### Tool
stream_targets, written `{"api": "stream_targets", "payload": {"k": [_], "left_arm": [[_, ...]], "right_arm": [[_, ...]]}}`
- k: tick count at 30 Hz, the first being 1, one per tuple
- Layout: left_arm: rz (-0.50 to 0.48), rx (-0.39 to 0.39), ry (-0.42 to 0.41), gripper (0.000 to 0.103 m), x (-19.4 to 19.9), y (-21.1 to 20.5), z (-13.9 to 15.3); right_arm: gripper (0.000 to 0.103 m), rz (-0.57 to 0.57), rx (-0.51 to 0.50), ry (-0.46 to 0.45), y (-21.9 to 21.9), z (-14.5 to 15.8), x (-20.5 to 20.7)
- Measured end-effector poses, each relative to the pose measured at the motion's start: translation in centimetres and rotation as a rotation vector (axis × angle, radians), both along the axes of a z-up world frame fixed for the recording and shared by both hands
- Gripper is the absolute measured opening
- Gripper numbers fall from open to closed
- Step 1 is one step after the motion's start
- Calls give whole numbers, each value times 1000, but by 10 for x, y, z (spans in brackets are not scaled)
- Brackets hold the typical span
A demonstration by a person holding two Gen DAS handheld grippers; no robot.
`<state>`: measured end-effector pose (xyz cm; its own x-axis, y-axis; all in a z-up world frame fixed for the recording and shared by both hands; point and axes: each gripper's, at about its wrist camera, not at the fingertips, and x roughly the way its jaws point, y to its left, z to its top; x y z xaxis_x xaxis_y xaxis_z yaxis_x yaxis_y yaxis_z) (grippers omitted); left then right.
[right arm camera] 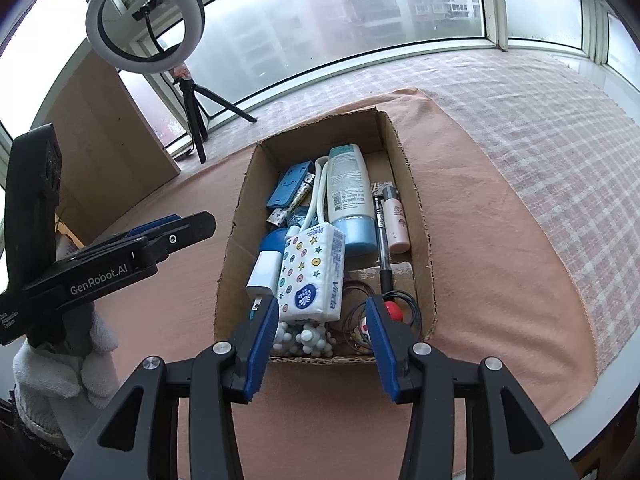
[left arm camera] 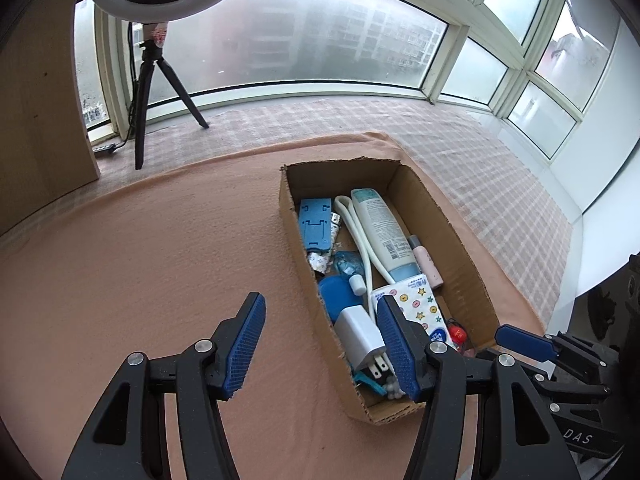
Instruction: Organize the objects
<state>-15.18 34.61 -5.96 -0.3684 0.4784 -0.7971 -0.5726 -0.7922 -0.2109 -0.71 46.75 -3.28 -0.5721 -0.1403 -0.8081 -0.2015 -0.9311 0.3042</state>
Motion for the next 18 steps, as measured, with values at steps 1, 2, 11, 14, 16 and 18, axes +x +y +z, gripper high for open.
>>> {"api": "stream_targets", "payload": {"k": [1, 2, 11, 14, 16, 18], "left_arm": [[7, 1, 2, 62, 1, -6, 2], [18, 3, 5, 62, 2, -14, 4], [117, 11, 23, 68, 16, -93, 19], [145, 0, 36, 70, 24, -119, 22], [166, -12, 45, 70, 29, -134, 22], [197, -23, 47, 70, 34, -154, 21]], "right_arm": [[42, 5, 4, 2, -5, 1, 0], [42, 8, 4, 4, -8, 2, 0], [42, 64, 23, 21, -56, 13, 2], [43, 85, 36, 29, -73, 16, 2], [49, 98, 44, 38, -85, 19, 3], [52, 113, 55, 49, -98, 21, 3]]}}
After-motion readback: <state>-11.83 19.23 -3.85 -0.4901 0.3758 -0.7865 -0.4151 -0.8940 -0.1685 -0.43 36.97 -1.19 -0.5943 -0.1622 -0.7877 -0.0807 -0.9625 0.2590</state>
